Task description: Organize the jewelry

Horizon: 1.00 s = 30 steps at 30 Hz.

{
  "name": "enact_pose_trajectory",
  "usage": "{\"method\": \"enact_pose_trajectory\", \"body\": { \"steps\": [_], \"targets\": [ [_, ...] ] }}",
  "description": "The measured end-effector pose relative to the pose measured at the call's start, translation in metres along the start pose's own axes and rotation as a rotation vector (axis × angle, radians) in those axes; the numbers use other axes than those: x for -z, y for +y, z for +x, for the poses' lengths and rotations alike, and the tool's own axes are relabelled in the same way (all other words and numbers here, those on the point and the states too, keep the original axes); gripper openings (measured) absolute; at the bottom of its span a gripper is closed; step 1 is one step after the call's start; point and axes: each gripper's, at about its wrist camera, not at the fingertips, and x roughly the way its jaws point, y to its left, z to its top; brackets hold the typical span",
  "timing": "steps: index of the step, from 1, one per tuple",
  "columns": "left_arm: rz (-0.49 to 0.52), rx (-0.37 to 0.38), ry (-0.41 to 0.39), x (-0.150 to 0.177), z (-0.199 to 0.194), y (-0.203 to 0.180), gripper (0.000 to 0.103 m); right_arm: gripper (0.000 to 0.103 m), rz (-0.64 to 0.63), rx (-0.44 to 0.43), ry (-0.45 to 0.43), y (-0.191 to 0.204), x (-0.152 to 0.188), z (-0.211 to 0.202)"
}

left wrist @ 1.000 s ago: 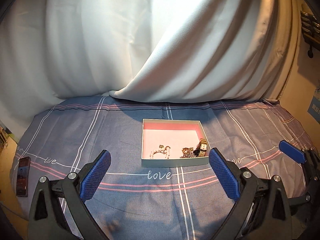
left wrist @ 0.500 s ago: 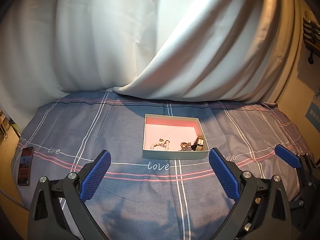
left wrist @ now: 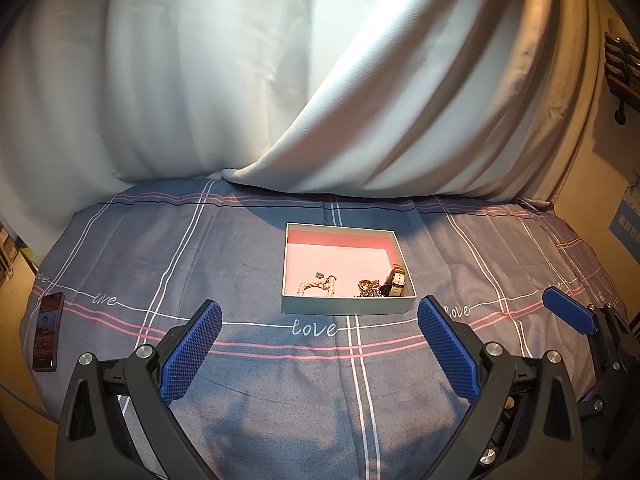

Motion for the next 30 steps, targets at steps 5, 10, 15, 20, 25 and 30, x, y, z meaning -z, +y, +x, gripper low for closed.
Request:
{"method": "enact_pose_trajectory", "body": {
  "steps": [5,10,15,20,25,30],
  "targets": [
    [0.001,-0.002,-0.001,0.0001,0.0000,-0.0003,0.097,0.098,0.001,-0.001,0.002,-0.0003,0.0003,0.0005],
    [0.003,0.003,0.004,0.0009,0.0013,-0.0008,0.097,0.098,0.000,-0.009,0.007,-0.0019,0.0006,0.0014],
    [0.004,0.004,0.005,0.0011,0.0022,-0.0015,0.097,0.098,-0.001,-0.008,0.005,-0.0024,0.0001,0.0009],
    [0.004,0.007,0.007,0.0016,0.0030,-0.0029,0.097,0.098,-0.002,-0.011,0.005,-0.0021,-0.0004,0.0009],
    [0.007,0.010,0.008,0.0016,0.0020,-0.0031,0.097,0.098,0.001,-0.006,0.002,-0.0018,0.0002,-0.0002],
    [0.009,0.015,0.008,0.0018,0.0016,-0.0042,0.097,0.098,-0.002,-0.010,0.005,-0.0021,0.0005,0.0005]
  ]
}}
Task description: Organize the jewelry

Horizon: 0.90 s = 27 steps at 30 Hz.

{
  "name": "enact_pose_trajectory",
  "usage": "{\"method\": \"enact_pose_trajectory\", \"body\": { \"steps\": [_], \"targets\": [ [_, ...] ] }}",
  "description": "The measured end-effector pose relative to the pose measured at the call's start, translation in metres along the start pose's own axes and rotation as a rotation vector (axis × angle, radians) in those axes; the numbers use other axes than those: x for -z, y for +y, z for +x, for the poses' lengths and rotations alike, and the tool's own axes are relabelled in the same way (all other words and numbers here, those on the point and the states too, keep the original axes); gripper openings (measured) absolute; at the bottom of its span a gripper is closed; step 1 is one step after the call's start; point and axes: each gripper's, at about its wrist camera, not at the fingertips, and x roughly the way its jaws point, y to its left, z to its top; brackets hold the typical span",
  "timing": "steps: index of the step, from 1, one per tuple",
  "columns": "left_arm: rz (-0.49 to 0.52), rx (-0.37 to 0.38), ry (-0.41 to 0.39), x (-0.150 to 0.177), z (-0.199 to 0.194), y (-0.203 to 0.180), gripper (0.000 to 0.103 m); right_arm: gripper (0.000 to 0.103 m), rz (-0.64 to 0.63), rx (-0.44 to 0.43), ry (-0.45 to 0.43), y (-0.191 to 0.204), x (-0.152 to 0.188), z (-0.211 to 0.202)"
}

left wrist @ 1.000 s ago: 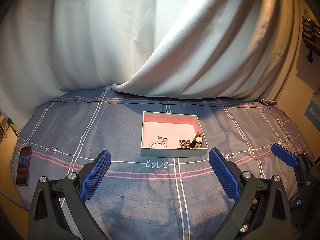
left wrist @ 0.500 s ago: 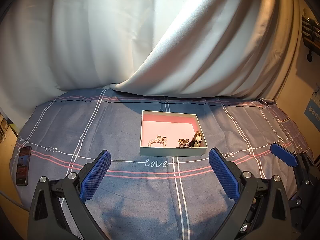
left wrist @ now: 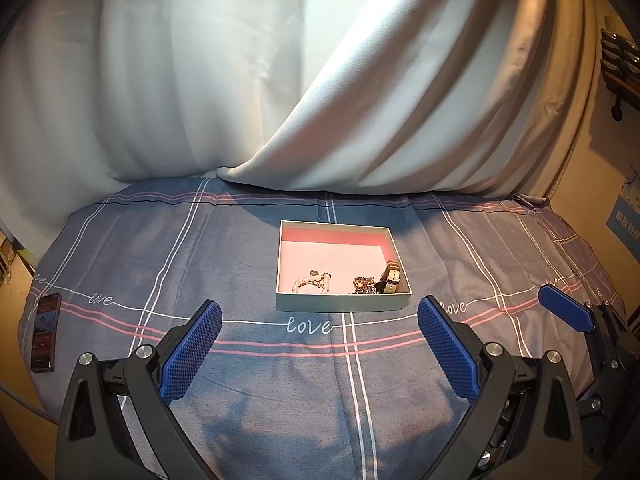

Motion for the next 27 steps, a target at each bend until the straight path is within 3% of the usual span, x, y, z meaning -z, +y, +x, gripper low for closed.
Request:
{"method": "enact_pose_trajectory", "body": {
  "steps": [8,16,23,27],
  "targets": [
    [0.022,0.024,-0.007,0.001,-0.002,-0.006,0.097,0.098,-0.001,-0.004,0.002,0.000,0.000,-0.002],
    [0.030,-0.002,-0.013,0.000,-0.001,-0.009,0.097,0.098,0.006,0.001,-0.001,-0.001,0.000,-0.003],
    [-0.027,0.066,0.044,0.001,0.007,-0.009,0.097,0.098,-0.001,-0.001,0.003,0.000,0.000,-0.001],
    [-0.007,0.049,0.027,0.002,0.006,-0.014,0.097,0.098,0.002,0.004,0.004,-0.002,-0.001,-0.001]
  ]
}}
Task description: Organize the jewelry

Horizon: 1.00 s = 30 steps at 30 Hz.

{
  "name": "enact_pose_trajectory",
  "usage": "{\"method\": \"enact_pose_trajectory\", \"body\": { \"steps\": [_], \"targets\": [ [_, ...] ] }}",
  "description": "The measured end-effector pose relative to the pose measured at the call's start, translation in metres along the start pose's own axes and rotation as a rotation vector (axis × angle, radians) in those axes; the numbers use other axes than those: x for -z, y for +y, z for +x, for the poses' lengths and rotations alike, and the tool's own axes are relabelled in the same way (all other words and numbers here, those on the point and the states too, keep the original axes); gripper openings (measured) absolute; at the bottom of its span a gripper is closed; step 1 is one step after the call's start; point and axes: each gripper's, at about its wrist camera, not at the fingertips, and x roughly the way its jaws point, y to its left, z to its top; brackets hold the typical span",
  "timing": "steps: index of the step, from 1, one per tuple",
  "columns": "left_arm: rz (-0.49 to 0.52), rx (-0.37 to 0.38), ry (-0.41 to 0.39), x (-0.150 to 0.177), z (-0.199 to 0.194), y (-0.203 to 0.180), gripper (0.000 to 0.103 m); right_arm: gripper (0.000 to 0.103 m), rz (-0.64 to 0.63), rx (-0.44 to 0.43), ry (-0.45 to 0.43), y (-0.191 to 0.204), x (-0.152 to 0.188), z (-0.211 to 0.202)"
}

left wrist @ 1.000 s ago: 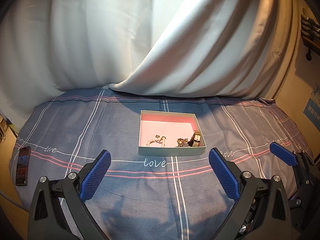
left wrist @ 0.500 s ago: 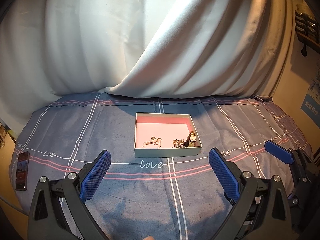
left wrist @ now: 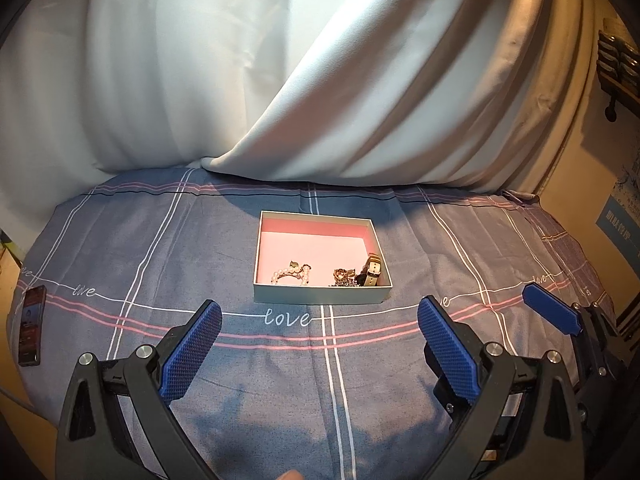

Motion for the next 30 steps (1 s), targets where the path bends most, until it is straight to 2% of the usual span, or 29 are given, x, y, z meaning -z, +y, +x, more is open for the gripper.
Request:
{"method": "enact_pose_trajectory", "body": {
  "steps": [3,7,10,16,21,26,30],
  "targets": [
    [0.022,0.003,-0.007,0.001,0.000,-0.005,0.097,0.098,0.003,-0.001,0.003,-0.001,0.000,0.002],
    [0.049,0.068,0.029,0.001,0.005,-0.007,0.097,0.098,-0.006,0.002,0.009,0.000,-0.001,0.003],
    [0.034,0.103,0.013,0.002,0.004,-0.004,0.097,0.098,-0.008,0.002,0.011,0.000,-0.001,0.004],
    [0.047,-0.041,0.019,0.002,0.007,-0.005,0.097,0.098,-0.013,0.002,0.018,0.001,-0.001,0.008],
    [0.019,-0.020,0.033,0.003,0.009,-0.001,0.097,0.098,-0.015,0.000,0.028,0.002,0.000,0.010],
    [0.012,-0.070,0.013,0.003,0.008,-0.002,0.097,0.098,-0.022,0.002,0.035,0.003,0.000,0.013],
    [0.004,-0.066,0.023,0.003,0.009,-0.001,0.097,0.098,-0.019,0.003,0.034,0.001,0.000,0.013]
  ]
}}
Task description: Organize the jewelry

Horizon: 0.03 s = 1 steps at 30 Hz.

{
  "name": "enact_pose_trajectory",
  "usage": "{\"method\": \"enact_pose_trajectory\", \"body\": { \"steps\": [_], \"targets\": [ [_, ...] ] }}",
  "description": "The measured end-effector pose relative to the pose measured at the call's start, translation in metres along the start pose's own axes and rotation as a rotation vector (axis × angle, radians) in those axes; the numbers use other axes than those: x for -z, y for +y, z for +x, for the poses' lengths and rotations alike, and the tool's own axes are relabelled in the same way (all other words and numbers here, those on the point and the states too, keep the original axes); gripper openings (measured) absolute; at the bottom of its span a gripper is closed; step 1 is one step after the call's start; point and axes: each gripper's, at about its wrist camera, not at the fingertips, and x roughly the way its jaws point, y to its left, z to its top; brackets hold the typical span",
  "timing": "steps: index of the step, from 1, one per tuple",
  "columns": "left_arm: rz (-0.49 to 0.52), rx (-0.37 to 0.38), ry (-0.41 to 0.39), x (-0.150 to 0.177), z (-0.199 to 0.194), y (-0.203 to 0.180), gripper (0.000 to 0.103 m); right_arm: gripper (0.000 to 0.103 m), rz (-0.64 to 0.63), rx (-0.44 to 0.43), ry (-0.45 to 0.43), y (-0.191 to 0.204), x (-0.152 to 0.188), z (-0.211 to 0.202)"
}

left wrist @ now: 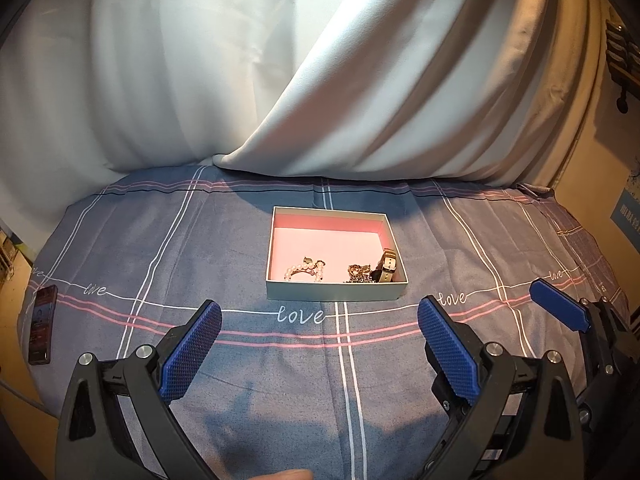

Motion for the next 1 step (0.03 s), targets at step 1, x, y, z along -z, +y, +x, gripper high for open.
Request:
{"method": "enact_pose_trajectory", "body": {
  "steps": [1],
  "targets": [
    [-0.003,-0.004,0.004,-0.0002,0.0008,0.0002,0.097,0.098,0.000,-0.001,0.002,-0.0001,0.0000,0.0004]
  ]
}}
